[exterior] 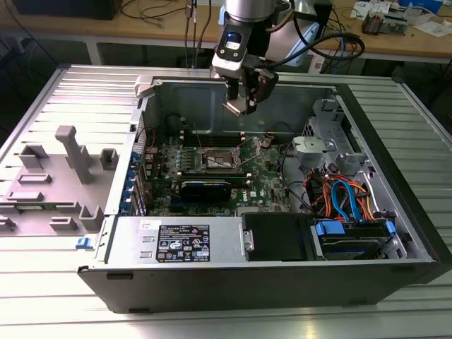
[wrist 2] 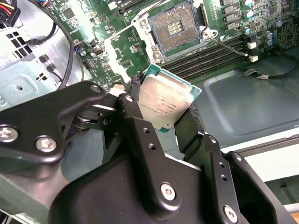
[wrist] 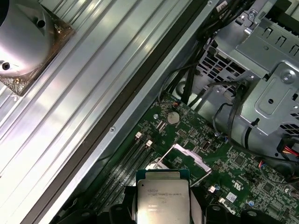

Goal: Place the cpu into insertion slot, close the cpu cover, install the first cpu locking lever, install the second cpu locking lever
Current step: 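Place the cpu into insertion slot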

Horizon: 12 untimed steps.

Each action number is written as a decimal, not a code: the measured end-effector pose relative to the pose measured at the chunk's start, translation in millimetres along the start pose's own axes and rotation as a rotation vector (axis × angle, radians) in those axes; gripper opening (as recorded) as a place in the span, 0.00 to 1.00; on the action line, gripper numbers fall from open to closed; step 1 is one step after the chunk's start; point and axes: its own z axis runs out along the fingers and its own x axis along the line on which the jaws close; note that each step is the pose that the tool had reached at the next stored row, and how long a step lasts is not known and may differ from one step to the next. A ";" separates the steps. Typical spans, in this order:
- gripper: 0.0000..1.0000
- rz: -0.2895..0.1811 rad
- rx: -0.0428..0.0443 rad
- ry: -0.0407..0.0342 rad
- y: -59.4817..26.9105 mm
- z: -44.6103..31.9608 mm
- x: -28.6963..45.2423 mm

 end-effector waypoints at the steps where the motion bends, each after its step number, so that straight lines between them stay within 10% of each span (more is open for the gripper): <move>1: 0.54 0.000 0.0000 0.0000 0.0 0.0 0.0; 12: 0.54 0.002 0.0004 -0.0004 -1.7 1.6 -2.1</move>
